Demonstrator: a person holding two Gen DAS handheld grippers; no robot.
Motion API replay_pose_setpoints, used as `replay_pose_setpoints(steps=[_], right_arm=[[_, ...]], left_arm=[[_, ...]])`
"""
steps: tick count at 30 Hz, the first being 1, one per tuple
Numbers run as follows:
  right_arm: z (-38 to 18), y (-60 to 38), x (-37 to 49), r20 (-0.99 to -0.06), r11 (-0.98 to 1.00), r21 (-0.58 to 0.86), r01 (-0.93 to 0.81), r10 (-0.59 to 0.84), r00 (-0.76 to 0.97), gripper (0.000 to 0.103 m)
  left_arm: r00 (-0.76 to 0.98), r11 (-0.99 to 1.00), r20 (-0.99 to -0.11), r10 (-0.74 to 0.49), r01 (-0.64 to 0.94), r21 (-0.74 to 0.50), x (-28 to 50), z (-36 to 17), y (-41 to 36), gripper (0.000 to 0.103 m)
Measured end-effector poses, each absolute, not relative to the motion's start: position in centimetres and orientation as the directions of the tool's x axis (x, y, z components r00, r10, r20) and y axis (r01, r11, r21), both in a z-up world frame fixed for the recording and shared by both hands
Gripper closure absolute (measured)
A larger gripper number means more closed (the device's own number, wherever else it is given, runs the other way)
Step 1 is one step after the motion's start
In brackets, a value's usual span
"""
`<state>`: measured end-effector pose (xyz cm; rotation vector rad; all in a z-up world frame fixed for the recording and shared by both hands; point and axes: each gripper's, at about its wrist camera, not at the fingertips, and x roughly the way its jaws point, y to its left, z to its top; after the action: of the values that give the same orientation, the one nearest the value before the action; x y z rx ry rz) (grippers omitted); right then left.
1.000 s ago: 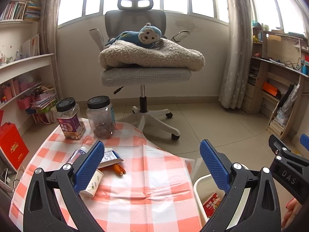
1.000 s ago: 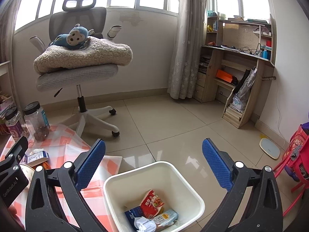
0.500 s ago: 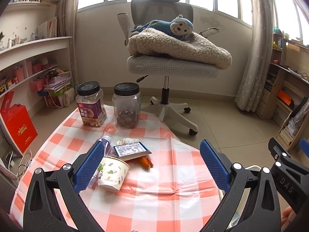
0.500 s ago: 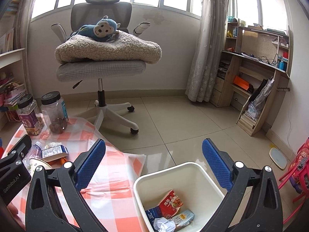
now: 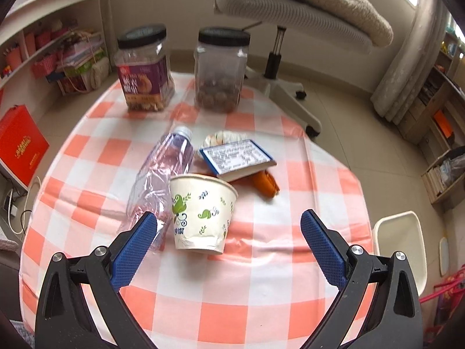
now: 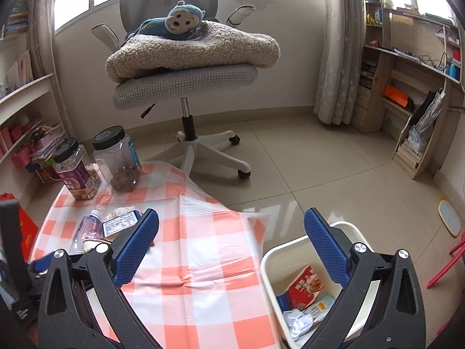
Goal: Collect trash
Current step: 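Move the left tool to the paper cup and grasp it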
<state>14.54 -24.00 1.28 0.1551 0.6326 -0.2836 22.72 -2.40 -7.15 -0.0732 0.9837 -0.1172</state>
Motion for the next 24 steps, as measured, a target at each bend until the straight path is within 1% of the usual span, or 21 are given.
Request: replay_pose_setpoints(steps=[2,5,9,11,12,13,14,19,24], right_arm=[[1.1,-24.0,15.1,-0.622,0.948,0.094,0.303,-0.182,0.761,0.007],[0.7,-24.3,16.1,-0.657,0.942,0.148,0.3,-0.133,0.742,0.007],[-0.3,-24.9,17.4,-0.705,0.927,0.222,0.303,-0.062,0.707,0.007],[-0.9,-25.1,18.1,-0.728,0.916,0.26,0.305,-0.022,0.686,0.007],[-1.1,-25.2,18.4,-0.735,0.911,0.279,0.304,-0.001,0.678,0.007],[-1.3,-25.2,18.7,-0.741,0.906,0.294,0.303,0.016,0.672,0.007],[-1.5,-25.2,18.9,-0.746,0.903,0.304,0.304,0.028,0.665,0.007],[-2.3,-24.5,20.0,-0.761,0.89,0.341,0.303,0.073,0.644,0.007],[-3.2,-23.3,20.9,-0.774,0.895,0.335,0.295,0.083,0.628,0.007]], left_arm=[[0.483,0.99,-0.864,-0.143,0.073,-0.123,24.1,-8.8,-2.0,0.007],[0.41,0.987,-0.899,-0.155,0.1,-0.125,25.7,-11.0,-2.2,0.007],[0.356,0.989,-0.923,-0.144,0.094,-0.118,27.2,-13.2,-2.4,0.007],[0.346,0.989,-0.928,-0.137,0.095,-0.111,27.4,-13.9,-2.4,0.009],[0.345,0.989,-0.929,-0.137,0.1,-0.109,27.4,-14.1,-2.4,0.019],[0.336,0.988,-0.931,-0.141,0.113,-0.109,27.4,-14.4,-2.5,0.036],[0.328,0.986,-0.933,-0.149,0.126,-0.114,27.4,-14.6,-2.5,0.035],[0.369,0.977,-0.911,-0.186,0.166,-0.132,25.9,-13.0,-1.8,0.04],[0.467,0.968,-0.853,-0.231,0.195,-0.156,23.1,-7.8,0.3,0.04]])
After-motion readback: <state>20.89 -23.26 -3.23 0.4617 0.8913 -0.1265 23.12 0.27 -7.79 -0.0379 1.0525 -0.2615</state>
